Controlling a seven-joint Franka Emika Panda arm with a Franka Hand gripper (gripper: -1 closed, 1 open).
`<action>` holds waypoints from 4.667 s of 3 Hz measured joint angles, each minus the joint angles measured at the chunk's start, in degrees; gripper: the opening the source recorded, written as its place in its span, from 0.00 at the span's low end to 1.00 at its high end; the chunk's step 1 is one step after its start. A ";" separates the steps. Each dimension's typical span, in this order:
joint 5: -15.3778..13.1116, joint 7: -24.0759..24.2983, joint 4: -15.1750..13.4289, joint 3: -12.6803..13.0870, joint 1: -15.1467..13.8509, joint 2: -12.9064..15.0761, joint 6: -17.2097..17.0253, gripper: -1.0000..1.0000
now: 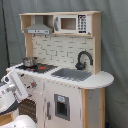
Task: Play with the kitchen
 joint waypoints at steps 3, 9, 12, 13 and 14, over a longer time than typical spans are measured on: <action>-0.06 -21.60 -0.85 -1.91 1.36 0.04 1.39 1.00; -0.06 -56.15 -4.73 -4.95 -2.15 0.04 13.41 1.00; -0.06 -60.00 -5.31 -2.96 -8.72 0.03 28.58 1.00; -0.06 -61.93 -3.28 -2.79 -11.80 0.03 32.52 1.00; -0.04 -62.27 -2.55 -2.79 -12.70 0.02 32.58 1.00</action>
